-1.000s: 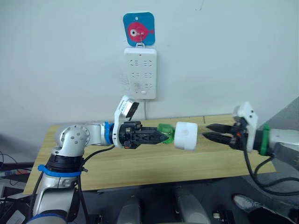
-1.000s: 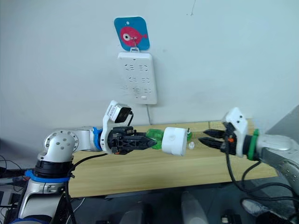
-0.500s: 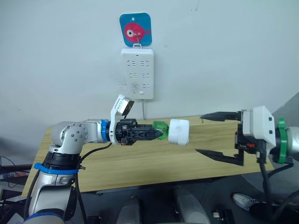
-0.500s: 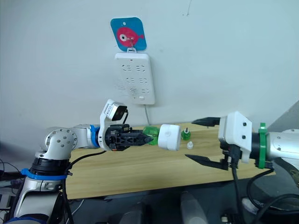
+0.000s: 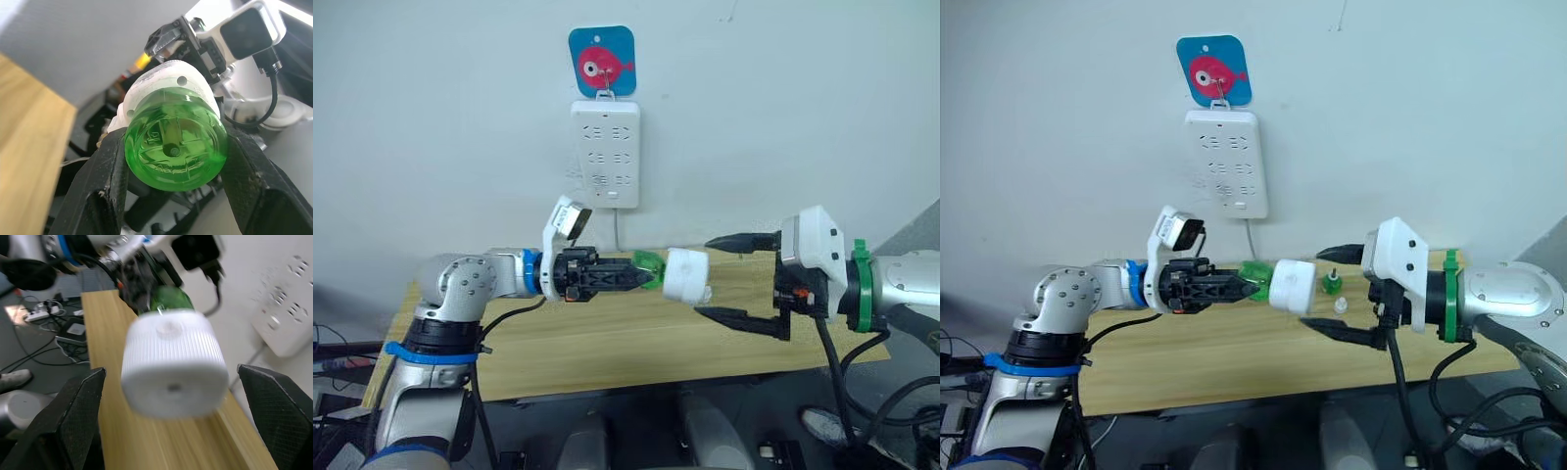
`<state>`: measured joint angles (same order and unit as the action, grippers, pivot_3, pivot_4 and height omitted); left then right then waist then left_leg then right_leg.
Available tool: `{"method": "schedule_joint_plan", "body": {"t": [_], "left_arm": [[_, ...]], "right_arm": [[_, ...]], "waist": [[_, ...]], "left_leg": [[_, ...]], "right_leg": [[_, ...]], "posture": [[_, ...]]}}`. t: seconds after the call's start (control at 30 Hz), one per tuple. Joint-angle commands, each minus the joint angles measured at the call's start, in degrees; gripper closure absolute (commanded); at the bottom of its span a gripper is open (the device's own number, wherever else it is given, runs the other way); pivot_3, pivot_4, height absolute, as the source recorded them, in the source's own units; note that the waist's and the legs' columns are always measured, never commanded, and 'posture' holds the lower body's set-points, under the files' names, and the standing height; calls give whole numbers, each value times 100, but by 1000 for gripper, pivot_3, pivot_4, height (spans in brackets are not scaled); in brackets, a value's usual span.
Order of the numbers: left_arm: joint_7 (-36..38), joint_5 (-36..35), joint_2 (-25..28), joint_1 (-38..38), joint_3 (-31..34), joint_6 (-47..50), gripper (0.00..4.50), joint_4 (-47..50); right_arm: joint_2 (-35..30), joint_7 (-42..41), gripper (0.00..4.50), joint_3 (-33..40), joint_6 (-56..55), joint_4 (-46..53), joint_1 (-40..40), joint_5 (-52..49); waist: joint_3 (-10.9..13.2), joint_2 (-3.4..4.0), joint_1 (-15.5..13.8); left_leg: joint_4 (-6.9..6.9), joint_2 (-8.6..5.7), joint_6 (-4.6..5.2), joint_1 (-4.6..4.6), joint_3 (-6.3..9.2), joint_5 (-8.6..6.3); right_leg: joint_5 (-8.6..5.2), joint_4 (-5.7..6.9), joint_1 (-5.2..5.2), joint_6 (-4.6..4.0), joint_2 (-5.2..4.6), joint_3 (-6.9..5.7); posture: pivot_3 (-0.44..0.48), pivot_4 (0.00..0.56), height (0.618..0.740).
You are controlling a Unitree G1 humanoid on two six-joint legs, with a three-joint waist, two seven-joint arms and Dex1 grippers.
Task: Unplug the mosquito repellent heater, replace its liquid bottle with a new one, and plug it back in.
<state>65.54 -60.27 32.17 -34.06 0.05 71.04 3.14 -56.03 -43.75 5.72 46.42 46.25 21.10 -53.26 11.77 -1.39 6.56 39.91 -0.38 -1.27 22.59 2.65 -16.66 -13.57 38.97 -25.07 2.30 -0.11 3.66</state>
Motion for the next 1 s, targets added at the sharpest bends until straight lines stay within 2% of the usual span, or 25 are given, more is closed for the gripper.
{"method": "schedule_joint_plan", "body": {"t": [0.03, 0.47, 0.57, 0.67, 0.93, 1.0], "left_arm": [[7, -117, 18, -106, 69, 15, 2183, 192], [-88, -247, -111, -166, 116, 149, 2183, 244], [-60, -234, -105, -139, 119, 128, 2183, 234], [8, -181, -59, -51, 108, 57, 2183, 242], [172, 102, 134, 31, -74, -60, 2183, 99], [273, 158, 197, 24, -119, -119, 1449, 58]], "right_arm": [[-156, -124, 0, 266, 7, 66, 0, -190], [295, 162, 0, -406, -242, 77, 16, 526], [369, 135, 518, -434, -273, 51, 34, 577], [414, 106, 1484, -438, -307, 16, 79, 622], [497, 42, 1508, -440, -342, -32, 162, 720], [496, 16, 1508, -436, -362, -50, 174, 737]], "waist": [[0, 0, 0], [0, 0, 4], [0, 0, 3], [0, 0, 3], [0, 0, 1], [0, 0, 2]], "left_leg": [[0, 0, 0, -2, -1, 0], [0, 2, 0, -2, 1, 0], [0, 1, 0, -1, 1, 0], [0, 1, 0, -2, 1, 0], [0, 1, 0, -2, 4, 0], [0, 1, 0, -2, 3, 0]], "right_leg": [[0, 1, 0, 0, 0, -1], [0, 3, -1, 0, 1, -1], [0, 2, -1, 0, 0, -2], [0, 2, -1, 0, 0, -2], [0, 2, 0, 0, 0, -3], [0, 3, 0, 0, 0, -3]], "posture": [[-204, 150, 733], [-206, 152, 733], [-206, 152, 733], [-199, 154, 733], [-199, 154, 733], [-199, 154, 733]]}}
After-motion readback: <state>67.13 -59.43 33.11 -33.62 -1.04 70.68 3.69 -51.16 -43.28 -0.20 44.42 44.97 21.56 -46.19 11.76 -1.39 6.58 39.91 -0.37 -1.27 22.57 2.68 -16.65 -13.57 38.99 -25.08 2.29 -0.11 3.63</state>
